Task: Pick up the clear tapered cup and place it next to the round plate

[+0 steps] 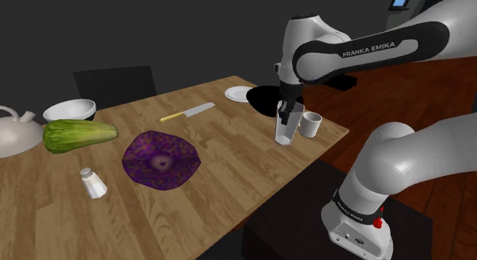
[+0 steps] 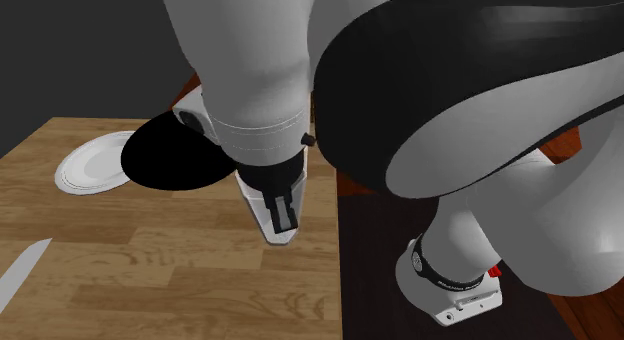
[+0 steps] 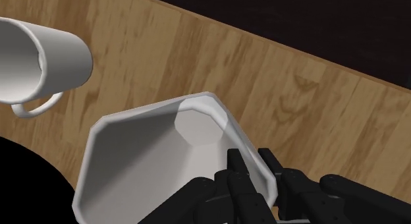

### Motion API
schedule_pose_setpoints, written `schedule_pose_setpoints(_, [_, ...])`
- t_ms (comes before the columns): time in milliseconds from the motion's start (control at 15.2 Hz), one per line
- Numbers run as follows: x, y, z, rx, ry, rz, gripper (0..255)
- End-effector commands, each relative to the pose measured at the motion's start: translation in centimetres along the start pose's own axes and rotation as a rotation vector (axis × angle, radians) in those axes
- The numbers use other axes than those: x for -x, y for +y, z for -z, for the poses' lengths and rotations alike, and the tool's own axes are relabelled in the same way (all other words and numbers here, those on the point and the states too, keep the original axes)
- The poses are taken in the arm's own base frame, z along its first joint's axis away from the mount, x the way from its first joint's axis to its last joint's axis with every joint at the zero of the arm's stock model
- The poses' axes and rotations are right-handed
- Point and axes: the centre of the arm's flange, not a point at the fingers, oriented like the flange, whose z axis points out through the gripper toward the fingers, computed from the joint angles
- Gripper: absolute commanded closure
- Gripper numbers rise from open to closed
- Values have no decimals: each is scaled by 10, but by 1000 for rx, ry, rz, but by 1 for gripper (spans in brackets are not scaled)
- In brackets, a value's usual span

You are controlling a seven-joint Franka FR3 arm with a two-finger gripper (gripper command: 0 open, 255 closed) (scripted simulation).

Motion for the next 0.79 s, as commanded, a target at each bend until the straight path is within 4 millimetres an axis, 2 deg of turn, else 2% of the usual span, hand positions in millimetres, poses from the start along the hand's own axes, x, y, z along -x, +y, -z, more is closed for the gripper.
schedule_pose_setpoints(0, [0, 1, 11, 0, 0, 0, 255])
schedule_pose_setpoints(726, [1, 7, 69, 0, 0, 0, 255])
